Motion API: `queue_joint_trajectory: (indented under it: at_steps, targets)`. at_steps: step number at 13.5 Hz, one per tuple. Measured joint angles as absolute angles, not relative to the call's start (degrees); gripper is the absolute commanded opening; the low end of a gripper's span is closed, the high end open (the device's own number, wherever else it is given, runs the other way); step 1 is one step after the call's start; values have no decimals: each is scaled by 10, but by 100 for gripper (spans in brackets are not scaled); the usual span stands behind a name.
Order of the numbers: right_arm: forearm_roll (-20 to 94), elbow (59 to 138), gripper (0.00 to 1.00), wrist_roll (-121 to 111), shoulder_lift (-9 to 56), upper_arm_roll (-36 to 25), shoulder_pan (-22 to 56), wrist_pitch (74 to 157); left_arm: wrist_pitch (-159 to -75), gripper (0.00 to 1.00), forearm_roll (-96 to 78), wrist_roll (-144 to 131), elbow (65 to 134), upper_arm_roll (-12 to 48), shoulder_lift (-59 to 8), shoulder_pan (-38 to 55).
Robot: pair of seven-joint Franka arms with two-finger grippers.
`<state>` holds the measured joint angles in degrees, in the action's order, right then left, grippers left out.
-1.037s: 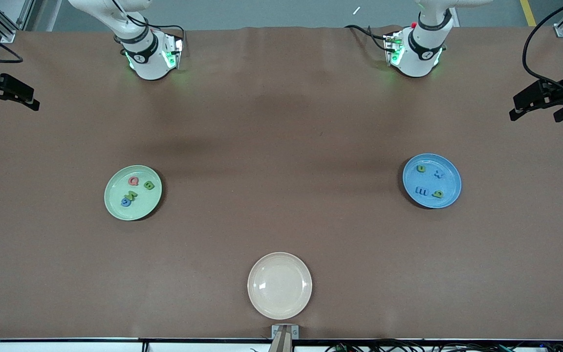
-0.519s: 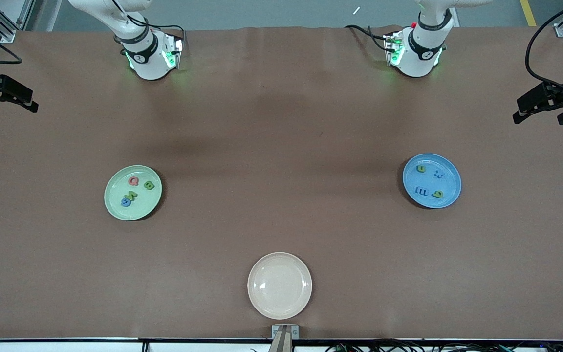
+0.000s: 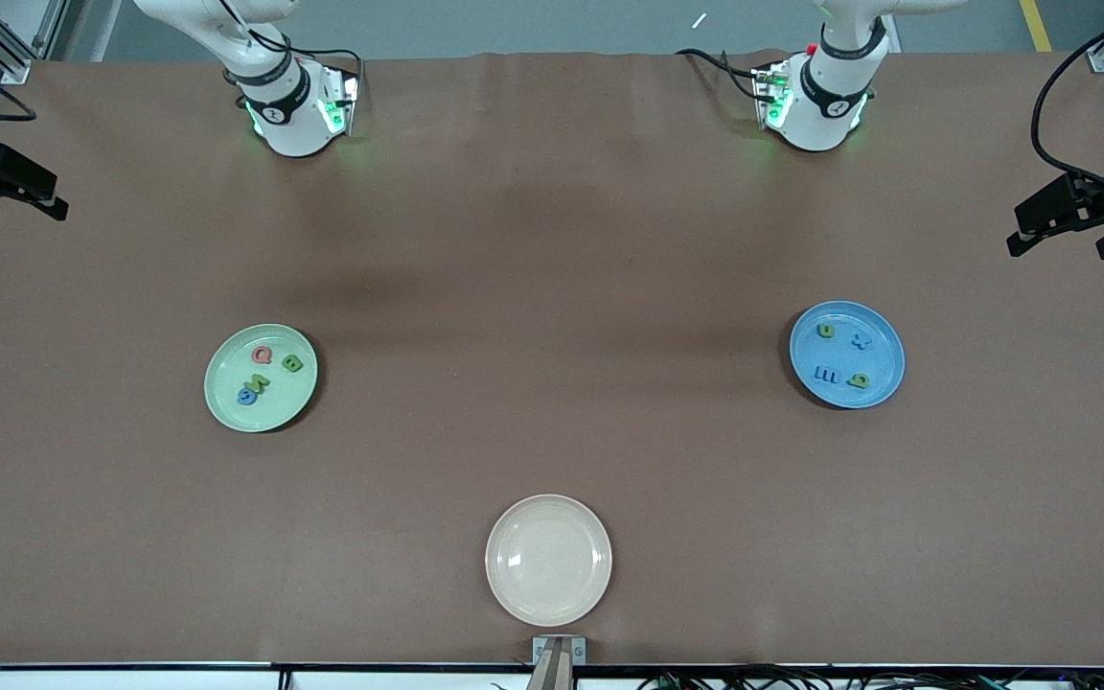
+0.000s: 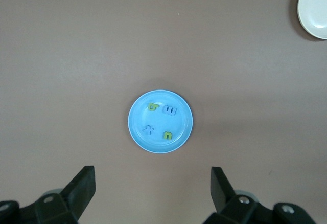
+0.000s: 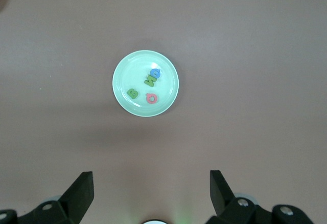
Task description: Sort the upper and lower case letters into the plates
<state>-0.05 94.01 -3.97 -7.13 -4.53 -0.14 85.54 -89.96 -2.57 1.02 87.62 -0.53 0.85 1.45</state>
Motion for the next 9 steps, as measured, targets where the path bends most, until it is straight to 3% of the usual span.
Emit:
queue_joint_trajectory:
  at_steps: [9]
  targets:
    - [0, 895, 100, -40, -39, -47, -2, 849, -913, 100, -26, 10, 876, -4, 7, 9]
